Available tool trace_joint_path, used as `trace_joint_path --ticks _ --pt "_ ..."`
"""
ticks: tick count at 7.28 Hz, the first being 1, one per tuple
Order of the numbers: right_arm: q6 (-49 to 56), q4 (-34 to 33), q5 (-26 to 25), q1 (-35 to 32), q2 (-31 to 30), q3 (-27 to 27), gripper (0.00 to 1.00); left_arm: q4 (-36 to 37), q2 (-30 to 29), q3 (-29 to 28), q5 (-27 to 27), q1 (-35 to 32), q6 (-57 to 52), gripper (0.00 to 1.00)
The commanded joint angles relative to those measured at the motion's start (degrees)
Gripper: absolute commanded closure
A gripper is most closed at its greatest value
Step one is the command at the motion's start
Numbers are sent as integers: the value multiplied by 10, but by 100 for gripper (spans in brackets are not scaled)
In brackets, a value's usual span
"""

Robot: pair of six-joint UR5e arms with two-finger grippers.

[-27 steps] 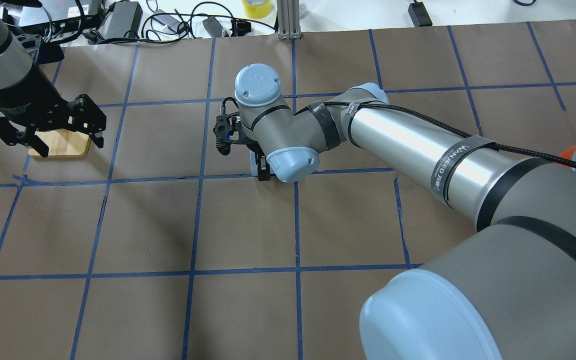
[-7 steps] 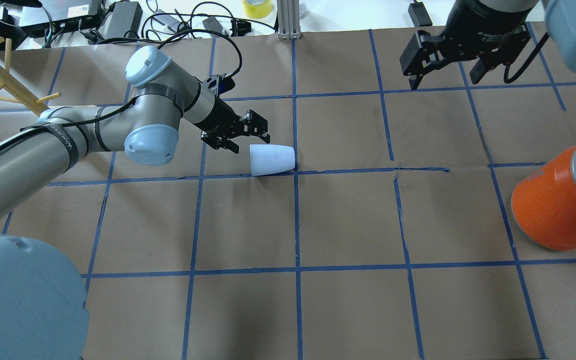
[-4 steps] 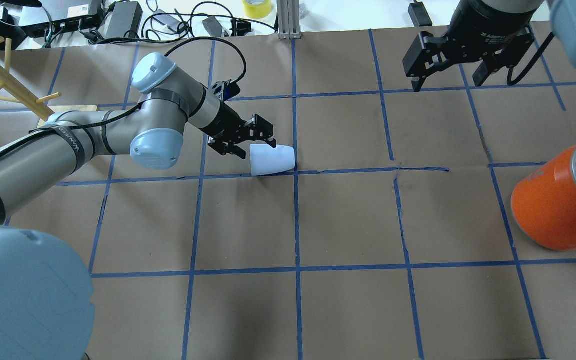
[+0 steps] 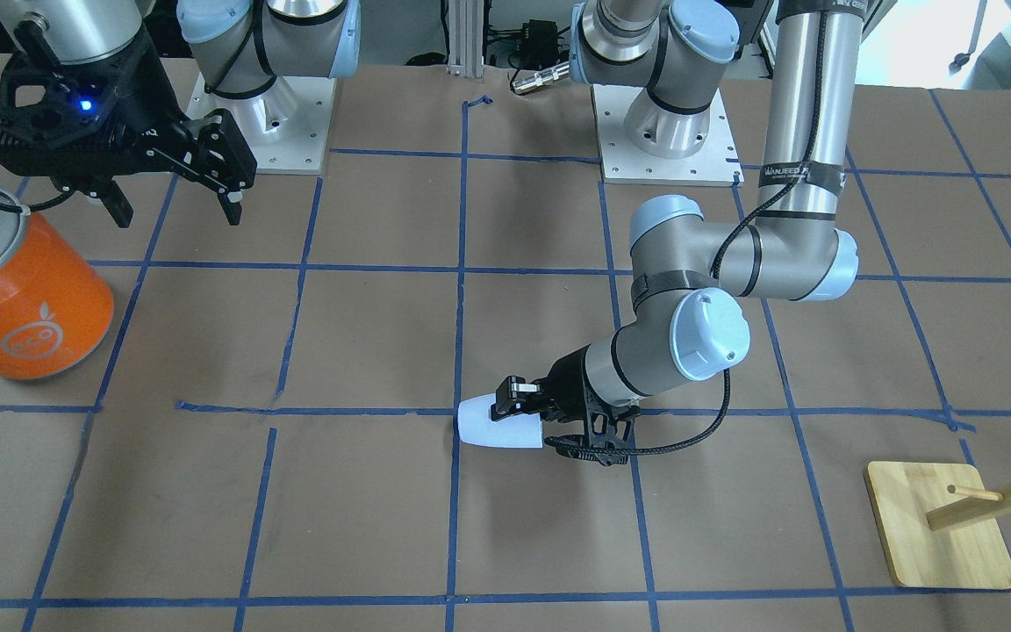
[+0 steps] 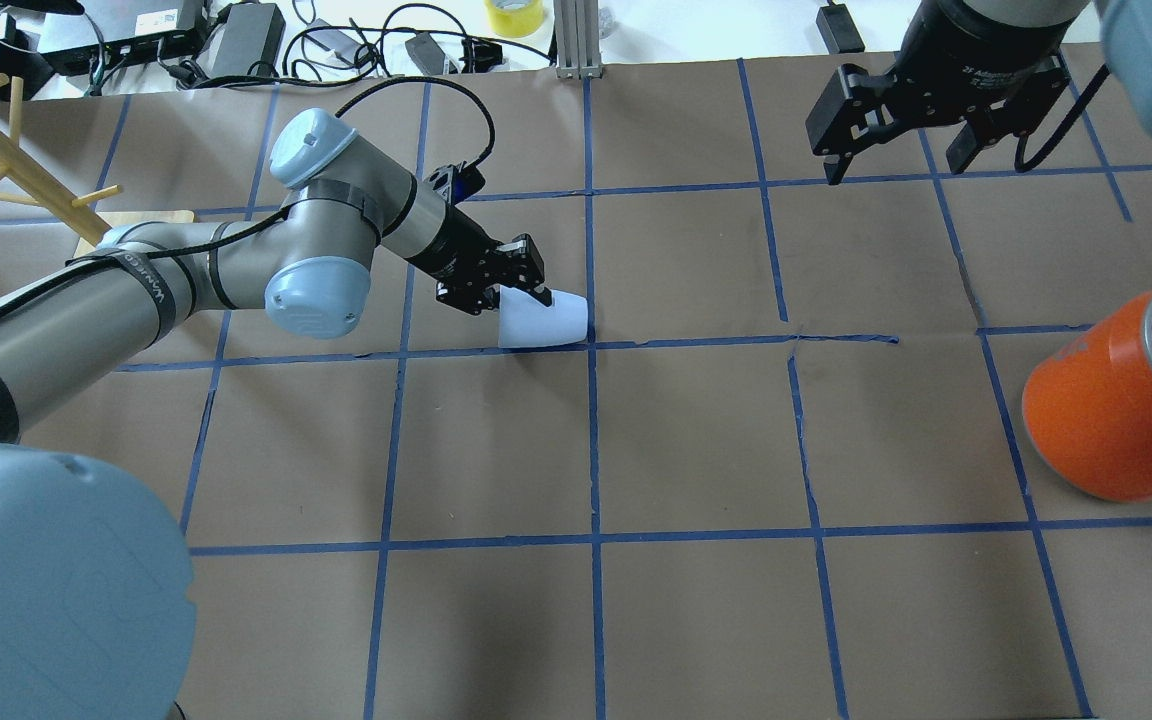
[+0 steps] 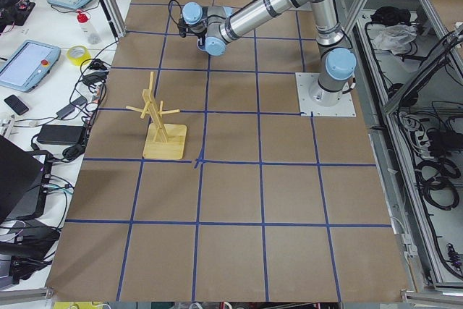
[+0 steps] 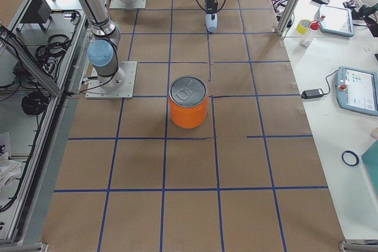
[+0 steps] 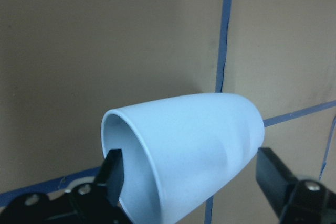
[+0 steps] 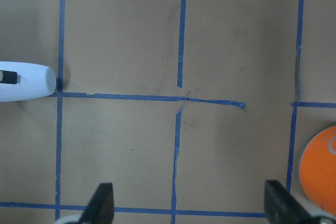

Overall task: Flip cup
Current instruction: 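Grasp the lying white cup's rim with the left gripper, then lift and rotate the cup upright with the left gripper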

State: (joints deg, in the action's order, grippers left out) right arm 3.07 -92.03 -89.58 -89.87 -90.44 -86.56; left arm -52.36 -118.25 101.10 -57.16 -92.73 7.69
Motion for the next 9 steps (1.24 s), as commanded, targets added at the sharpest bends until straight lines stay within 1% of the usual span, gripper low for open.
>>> trace_joint_path --ticks 1,2,3,5,6,7,8,9 --pt "0 0 -2 0 0 0 0 7 4 -6 -2 1 90 100" --pt "0 0 -2 0 0 0 0 5 4 -28 -25 0 99 100" --pt "0 0 -2 0 -1 0 0 -3 3 -50 -75 0 104 100" --pt "1 0 -2 0 -1 0 0 -3 5 -52 -81 -1 176 100" --pt "0 0 -2 0 -1 0 0 -4 13 -56 -113 -1 181 100" --pt "0 0 -2 0 -1 0 0 -5 17 -79 -173 -3 173 100" --pt "0 -1 -2 0 -1 0 0 -22 27 -105 -195 -3 130 100" --pt "0 -1 -2 0 -1 0 0 -14 33 -118 -270 -2 64 100"
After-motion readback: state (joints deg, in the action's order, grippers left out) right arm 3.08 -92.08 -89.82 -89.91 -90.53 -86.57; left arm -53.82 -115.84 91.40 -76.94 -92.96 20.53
